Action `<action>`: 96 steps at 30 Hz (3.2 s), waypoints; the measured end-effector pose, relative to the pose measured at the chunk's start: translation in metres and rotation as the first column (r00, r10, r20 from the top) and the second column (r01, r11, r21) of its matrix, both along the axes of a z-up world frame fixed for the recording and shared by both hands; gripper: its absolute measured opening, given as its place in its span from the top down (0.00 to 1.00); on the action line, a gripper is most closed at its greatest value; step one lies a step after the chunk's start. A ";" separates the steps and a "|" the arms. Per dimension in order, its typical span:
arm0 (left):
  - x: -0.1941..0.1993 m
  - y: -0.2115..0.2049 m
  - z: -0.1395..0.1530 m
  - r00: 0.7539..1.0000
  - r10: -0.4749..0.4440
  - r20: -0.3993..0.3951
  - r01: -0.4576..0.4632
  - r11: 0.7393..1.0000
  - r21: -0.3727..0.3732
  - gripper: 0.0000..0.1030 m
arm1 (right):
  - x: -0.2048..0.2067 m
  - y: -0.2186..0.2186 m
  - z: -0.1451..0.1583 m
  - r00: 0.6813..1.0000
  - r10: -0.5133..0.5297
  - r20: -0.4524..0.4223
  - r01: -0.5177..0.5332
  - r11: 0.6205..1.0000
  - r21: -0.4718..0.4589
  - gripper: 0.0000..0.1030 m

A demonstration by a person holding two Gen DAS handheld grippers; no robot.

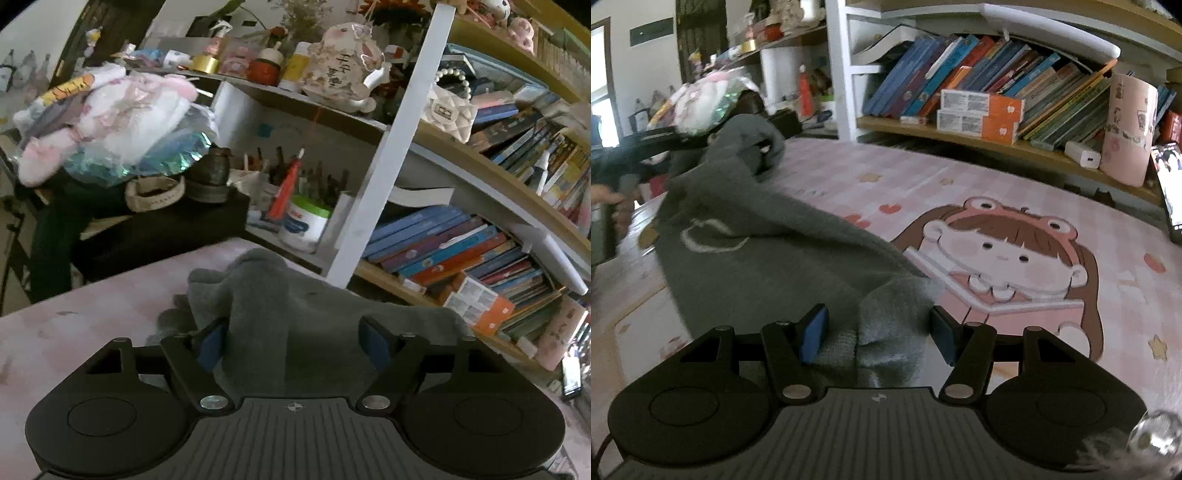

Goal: Fold clothes

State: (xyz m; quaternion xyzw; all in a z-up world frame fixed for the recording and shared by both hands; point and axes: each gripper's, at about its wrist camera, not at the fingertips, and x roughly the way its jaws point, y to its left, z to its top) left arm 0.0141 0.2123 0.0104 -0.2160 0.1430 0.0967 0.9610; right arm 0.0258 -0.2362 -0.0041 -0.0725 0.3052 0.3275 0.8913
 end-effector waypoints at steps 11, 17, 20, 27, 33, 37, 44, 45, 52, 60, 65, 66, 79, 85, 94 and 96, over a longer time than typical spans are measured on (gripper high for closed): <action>-0.002 0.015 -0.010 0.993 -0.039 0.113 0.053 0.991 -0.123 0.20 | 0.029 0.024 0.061 0.999 0.015 -0.033 -0.011 0.993 0.116 0.43; -0.022 0.037 -0.016 0.975 0.035 0.221 0.021 0.969 -0.245 0.19 | 0.085 0.101 0.067 0.983 0.104 -0.154 -0.074 0.979 0.189 0.40; -0.022 0.046 -0.019 0.974 0.041 0.221 0.027 0.955 -0.297 0.18 | 0.116 0.138 0.060 0.948 0.142 -0.286 -0.060 0.959 0.276 0.34; -0.016 0.053 -0.026 0.983 0.025 0.180 0.039 0.938 -0.343 0.18 | 0.163 0.215 0.049 0.896 0.147 -0.419 0.000 0.943 0.332 0.33; -0.020 0.056 -0.029 0.978 0.030 0.205 0.052 0.922 -0.384 0.18 | 0.189 0.227 0.051 0.860 0.143 -0.490 0.127 0.870 0.476 0.36; -0.018 0.058 -0.031 0.978 0.009 0.209 0.080 0.907 -0.414 0.15 | 0.201 0.235 0.043 0.817 0.135 -0.561 0.195 0.850 0.489 0.36; -0.023 0.059 -0.030 0.972 0.035 0.231 0.068 0.903 -0.424 0.15 | 0.208 0.235 0.042 0.803 0.150 -0.576 0.284 0.754 0.592 0.40; -0.025 0.061 -0.031 0.970 0.049 0.239 0.062 0.898 -0.435 0.15 | 0.209 0.232 0.043 0.803 0.157 -0.575 0.303 0.723 0.621 0.40; -0.025 0.065 -0.032 0.968 0.048 0.246 0.075 0.882 -0.465 0.15 | 0.208 0.232 0.035 0.788 0.068 -0.612 0.305 0.820 0.484 0.40; -0.024 0.061 -0.031 0.969 0.038 0.245 0.076 0.896 -0.438 0.15 | 0.211 0.254 0.017 0.744 0.137 -0.654 0.316 0.790 0.525 0.43; -0.021 0.056 -0.028 0.973 0.030 0.227 0.062 0.920 -0.386 0.15 | 0.205 0.255 0.025 0.803 0.068 -0.591 0.311 0.800 0.513 0.88; -0.021 0.055 -0.028 0.974 0.027 0.226 0.061 0.925 -0.376 0.15 | 0.201 0.252 0.030 0.827 0.063 -0.559 0.294 0.799 0.525 0.89; -0.004 0.022 -0.019 0.975 -0.158 0.153 0.187 0.963 -0.196 0.15 | 0.109 0.155 0.118 0.964 -0.249 0.093 0.186 0.882 0.432 0.90; 0.004 0.012 -0.022 0.976 -0.192 0.099 0.206 0.966 -0.159 0.15 | 0.127 0.080 0.050 0.892 -0.410 -0.188 0.452 0.805 0.385 0.90; 0.027 0.001 -0.020 0.979 -0.204 0.029 0.206 0.973 -0.106 0.16 | 0.094 0.018 -0.022 0.796 -0.483 -0.365 0.602 0.699 0.386 0.89; 0.035 -0.003 -0.015 0.979 -0.203 0.012 0.204 0.977 -0.067 0.16 | 0.091 0.014 -0.026 0.792 -0.477 -0.381 0.606 0.686 0.403 0.89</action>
